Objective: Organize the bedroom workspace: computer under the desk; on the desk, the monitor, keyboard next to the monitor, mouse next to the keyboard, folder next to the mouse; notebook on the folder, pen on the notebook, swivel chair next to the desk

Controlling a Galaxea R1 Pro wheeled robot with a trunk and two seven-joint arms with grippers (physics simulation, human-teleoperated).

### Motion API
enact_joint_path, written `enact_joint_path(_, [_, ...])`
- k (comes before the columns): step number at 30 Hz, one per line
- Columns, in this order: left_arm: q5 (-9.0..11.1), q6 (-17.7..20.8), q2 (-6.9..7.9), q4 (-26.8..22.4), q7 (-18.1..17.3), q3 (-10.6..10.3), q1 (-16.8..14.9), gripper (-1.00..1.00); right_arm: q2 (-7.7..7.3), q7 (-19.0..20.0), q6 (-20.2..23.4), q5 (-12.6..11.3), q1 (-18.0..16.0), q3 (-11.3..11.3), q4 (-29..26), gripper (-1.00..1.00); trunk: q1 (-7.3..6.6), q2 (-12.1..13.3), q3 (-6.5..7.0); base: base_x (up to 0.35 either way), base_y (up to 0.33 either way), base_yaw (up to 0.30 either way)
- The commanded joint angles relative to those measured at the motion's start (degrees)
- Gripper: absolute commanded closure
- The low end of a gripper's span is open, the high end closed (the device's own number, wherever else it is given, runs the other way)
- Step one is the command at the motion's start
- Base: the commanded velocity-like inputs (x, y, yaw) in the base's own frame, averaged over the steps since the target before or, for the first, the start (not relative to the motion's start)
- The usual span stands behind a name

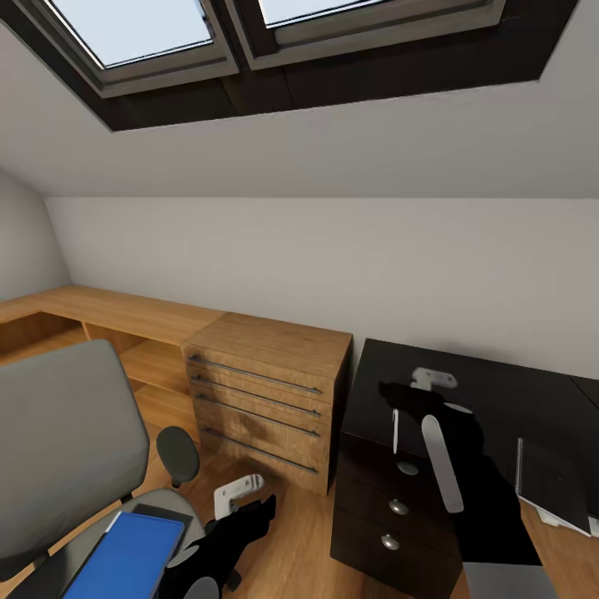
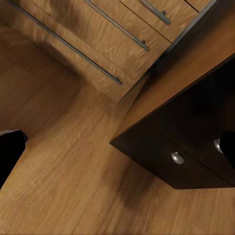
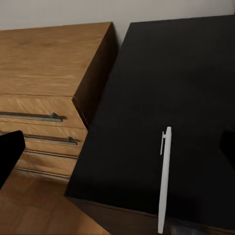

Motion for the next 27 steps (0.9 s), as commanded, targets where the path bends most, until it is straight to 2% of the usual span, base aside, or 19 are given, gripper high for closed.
enact_joint_path(1, [0.31, 0.10, 0.05, -0.08, 0.44, -0.10, -0.07, -1.00, 0.10, -0.41, 0.12, -0.81, -0.03, 0.05, -0.24, -1.00, 0.00, -0.04, -0.07, 0.000, 0.000, 0.007])
enact_joint_path(6, [0.31, 0.12, 0.05, -0.08, 0.44, -0.09, -0.07, -1.00, 1.49, -0.54, 0.07, -1.07, 0.00, 0.13, -0.52, -1.00, 0.00, -0.04, -0.11, 0.000, 0.000, 0.166])
enact_joint_path(10, [0.31, 0.11, 0.05, -0.08, 0.44, -0.09, -0.07, -1.00, 1.90, -0.59, 0.08, -1.09, 0.00, 0.13, -0.55, -1.00, 0.00, -0.04, -0.22, 0.000, 0.000, 0.234])
enact_joint_path(27, [0.23, 0.13, 0.14, 0.09, 0.44, 0.26, -0.07, -1.00, 2.01, -0.51, 0.14, -1.09, 0.34, 0.25, -0.75, -1.00, 0.00, -0.04, -0.39, 0.000, 0.000, 0.062])
